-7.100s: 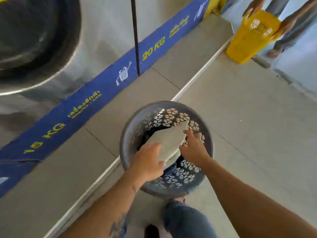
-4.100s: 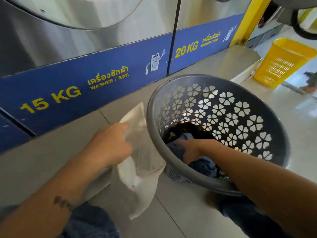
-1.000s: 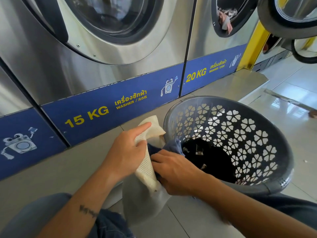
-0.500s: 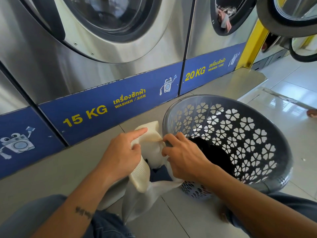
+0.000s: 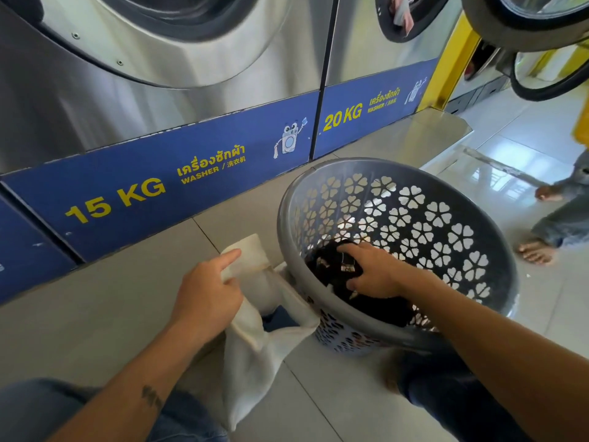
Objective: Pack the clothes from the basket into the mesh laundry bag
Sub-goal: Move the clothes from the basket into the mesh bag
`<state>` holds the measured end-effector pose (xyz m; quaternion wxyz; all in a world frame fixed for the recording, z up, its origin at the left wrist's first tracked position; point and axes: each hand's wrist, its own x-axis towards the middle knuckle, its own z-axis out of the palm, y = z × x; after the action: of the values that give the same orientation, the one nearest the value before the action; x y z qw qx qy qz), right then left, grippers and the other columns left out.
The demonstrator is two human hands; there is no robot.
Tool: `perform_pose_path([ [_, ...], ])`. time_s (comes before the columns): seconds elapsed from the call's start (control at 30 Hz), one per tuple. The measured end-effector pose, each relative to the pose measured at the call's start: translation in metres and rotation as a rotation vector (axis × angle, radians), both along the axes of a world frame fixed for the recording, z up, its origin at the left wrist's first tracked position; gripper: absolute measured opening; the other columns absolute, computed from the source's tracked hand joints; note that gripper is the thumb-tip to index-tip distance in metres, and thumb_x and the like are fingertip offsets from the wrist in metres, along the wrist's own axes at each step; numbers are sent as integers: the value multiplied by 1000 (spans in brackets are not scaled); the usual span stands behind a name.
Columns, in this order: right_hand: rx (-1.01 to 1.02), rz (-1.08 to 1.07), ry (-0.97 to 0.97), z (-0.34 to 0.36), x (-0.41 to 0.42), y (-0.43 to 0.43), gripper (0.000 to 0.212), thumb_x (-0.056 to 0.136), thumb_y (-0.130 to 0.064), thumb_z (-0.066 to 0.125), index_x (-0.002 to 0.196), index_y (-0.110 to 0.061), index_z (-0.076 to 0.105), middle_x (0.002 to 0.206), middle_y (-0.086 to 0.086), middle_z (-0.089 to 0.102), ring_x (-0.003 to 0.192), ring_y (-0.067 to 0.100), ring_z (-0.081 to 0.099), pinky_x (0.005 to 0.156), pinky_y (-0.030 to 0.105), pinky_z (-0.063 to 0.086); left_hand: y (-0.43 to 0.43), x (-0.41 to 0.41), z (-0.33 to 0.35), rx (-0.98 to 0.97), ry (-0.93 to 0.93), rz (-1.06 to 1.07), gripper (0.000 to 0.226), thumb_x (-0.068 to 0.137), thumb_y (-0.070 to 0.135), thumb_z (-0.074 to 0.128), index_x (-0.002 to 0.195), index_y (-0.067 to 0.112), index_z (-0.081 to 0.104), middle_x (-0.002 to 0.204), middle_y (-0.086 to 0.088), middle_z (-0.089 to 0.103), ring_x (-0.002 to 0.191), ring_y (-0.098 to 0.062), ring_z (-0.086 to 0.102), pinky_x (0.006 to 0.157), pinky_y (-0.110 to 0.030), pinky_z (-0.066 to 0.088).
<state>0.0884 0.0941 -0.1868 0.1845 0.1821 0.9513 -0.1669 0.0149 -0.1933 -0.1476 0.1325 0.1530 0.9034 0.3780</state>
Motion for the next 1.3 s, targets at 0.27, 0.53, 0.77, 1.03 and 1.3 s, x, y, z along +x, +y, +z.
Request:
perform_pose_path([
  [0.27,181,214,-350,-58,-46,19,88,85,-46,64,159,-30,19,152,14,38,137,41,42,109,48,43,23,-17,-16,-101,133,-77,58,88,11,50,143,30,46,120,-8,63,103,-29,60,89,-44,53],
  [0.53,297,388,-503,-128,-89,10,99,84,-41,70,158,-45,4,164,16,9,137,51,38,103,62,46,25,-39,-32,-117,133,-102,40,90,17,62,127,33,61,119,10,61,98,-7,53,87,-30,54],
  [0.77,272,514,-305,-128,-89,0,46,87,-27,65,132,-19,61,135,14,55,116,38,63,91,41,53,25,-41,-34,-228,44,-235,43,89,9,53,123,33,63,117,10,56,101,-14,56,86,-35,55],
  [1.03,3,266,40,-20,-51,2,54,79,-13,68,133,-19,65,133,4,68,124,27,60,104,36,47,21,-29,-4,17,-66,-66,59,84,-2,43,130,30,62,137,-1,58,110,-38,59,87,-43,52],
  [1.3,-304,-88,421,71,11,-9,15,84,-4,72,84,-18,67,80,-1,71,84,20,69,79,41,57,3,3,50,339,-39,132,55,81,-1,45,116,34,69,42,8,50,32,-10,32,36,-18,30],
])
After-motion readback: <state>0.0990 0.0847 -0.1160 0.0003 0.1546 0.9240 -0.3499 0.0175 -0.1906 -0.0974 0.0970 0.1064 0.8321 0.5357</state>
